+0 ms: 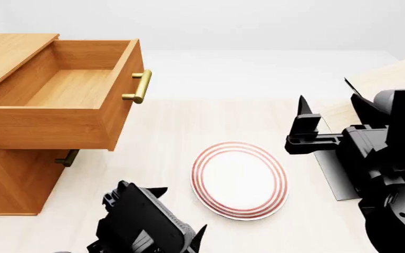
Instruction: Open the top drawer of the cabinet and put the bowl in it.
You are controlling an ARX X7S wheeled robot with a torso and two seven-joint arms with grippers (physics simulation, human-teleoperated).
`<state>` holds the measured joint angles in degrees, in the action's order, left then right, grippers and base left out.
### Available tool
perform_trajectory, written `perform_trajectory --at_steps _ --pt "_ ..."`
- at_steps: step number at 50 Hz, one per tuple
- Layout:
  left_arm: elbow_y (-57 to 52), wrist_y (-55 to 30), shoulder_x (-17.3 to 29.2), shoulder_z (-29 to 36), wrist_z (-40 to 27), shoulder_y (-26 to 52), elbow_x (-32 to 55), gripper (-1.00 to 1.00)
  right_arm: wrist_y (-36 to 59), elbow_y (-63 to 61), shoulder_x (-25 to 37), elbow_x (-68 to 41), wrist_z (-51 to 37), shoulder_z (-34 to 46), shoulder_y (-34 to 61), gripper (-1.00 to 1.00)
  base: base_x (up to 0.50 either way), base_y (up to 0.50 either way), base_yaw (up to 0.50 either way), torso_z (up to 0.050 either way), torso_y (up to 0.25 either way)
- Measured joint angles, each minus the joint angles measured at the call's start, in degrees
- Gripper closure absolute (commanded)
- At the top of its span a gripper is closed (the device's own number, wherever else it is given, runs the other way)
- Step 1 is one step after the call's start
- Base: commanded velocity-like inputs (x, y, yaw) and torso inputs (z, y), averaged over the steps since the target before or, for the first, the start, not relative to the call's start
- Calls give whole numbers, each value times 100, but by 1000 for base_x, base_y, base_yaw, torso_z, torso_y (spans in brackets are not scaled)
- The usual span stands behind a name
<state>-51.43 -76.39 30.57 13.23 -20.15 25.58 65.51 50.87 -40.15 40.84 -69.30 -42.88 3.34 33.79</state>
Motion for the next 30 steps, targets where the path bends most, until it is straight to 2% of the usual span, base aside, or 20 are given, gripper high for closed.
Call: perform_trajectory --at_steps 12,30 --pt "198 80 302 -277 6 -278 19 -100 -40 36 1 41 35 19 -34 -100 0 0 0 0 0" --pt "894 -109 493 -657 -304 -155 373 -100 -78 108 -14 91 89 76 -29 -100 0 0 0 0 0"
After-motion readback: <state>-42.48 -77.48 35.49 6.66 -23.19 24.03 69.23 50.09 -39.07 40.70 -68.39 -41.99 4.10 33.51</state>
